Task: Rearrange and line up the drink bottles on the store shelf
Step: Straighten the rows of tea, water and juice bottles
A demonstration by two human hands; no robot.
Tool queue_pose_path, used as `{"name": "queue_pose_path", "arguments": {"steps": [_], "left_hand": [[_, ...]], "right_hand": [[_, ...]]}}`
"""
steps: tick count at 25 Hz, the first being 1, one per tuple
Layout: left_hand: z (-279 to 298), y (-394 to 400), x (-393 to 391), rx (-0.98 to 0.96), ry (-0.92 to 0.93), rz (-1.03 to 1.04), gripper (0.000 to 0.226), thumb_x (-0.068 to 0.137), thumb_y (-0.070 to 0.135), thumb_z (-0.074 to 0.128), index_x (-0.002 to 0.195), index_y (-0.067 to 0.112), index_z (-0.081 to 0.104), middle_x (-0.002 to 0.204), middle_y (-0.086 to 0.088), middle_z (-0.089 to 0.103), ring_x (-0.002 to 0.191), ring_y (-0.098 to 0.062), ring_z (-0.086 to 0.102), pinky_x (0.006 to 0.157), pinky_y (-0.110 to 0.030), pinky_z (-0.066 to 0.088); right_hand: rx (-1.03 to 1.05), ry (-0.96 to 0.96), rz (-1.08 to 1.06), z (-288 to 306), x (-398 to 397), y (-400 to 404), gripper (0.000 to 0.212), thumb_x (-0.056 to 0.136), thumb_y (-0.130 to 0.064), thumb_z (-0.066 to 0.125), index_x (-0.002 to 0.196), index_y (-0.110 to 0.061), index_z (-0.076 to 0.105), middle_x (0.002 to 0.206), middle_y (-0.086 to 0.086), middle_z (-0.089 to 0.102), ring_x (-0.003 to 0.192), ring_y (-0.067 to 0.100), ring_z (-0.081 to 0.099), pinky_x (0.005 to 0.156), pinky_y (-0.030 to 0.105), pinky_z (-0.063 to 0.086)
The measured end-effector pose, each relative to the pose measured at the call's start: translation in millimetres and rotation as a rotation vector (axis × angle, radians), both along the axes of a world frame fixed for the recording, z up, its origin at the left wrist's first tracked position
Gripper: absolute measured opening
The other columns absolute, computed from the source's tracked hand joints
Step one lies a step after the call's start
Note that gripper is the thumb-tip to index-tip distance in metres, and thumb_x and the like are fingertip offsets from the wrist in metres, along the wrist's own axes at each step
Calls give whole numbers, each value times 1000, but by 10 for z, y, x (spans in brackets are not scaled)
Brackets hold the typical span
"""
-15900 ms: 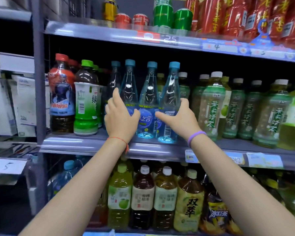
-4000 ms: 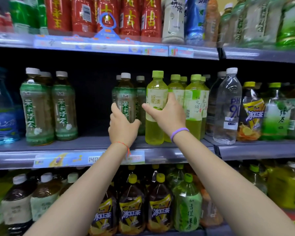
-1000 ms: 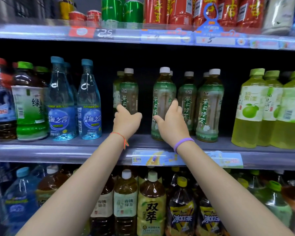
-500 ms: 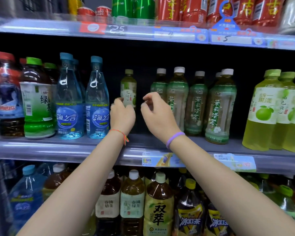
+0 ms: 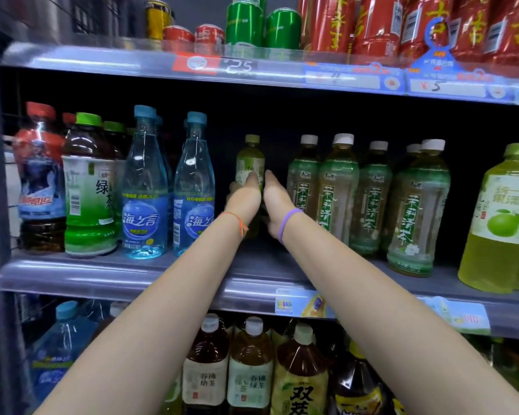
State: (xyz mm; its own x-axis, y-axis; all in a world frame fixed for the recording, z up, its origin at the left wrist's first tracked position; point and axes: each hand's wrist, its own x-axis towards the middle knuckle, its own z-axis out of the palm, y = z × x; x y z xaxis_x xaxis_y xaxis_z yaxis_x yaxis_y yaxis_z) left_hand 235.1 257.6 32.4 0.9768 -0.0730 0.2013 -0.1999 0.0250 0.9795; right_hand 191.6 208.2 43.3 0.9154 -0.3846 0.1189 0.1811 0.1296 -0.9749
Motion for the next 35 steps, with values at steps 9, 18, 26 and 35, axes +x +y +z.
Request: {"name": "queue_pose_path", "arguments": {"steps": [9,18,26,35], "left_hand": [[-237,345,-639,95,-246,-45,46,84,45,43,125,29,56,123,-3,57,114,-24,56,100,-48,47],[-422,358,-1077,86,-659,-109,69,67,21,83,123,41,48,113,14,64,101,-4,62,87,-30,54],[-209,-420,-1744,-100,-882,-168,67,71,17,82,130,29,51,119,7,65,100,-5,62,83,-21,49],[-287,-1743,-2076,84,-726,-281,60,72,30,80,127,27,56,112,11,66,101,-10,61,90,-37,53]], "right_hand": [[-471,-32,-115,-91,-586,-95,42,80,-43,60,114,-20,52,114,1,62,97,16,61,73,32,51],[-468,-245,-133,-111,-992,-219,59,54,-34,87,107,-23,62,99,-4,74,92,13,72,84,42,59],[-572,-540,-395,123,-1822,-870,44,62,-38,86,97,-22,66,89,-6,75,85,8,72,82,41,59],[-851,-284,-662,56,-2363,-2139,51,70,-54,79,104,-21,59,93,-11,69,83,6,65,71,26,51]]}}
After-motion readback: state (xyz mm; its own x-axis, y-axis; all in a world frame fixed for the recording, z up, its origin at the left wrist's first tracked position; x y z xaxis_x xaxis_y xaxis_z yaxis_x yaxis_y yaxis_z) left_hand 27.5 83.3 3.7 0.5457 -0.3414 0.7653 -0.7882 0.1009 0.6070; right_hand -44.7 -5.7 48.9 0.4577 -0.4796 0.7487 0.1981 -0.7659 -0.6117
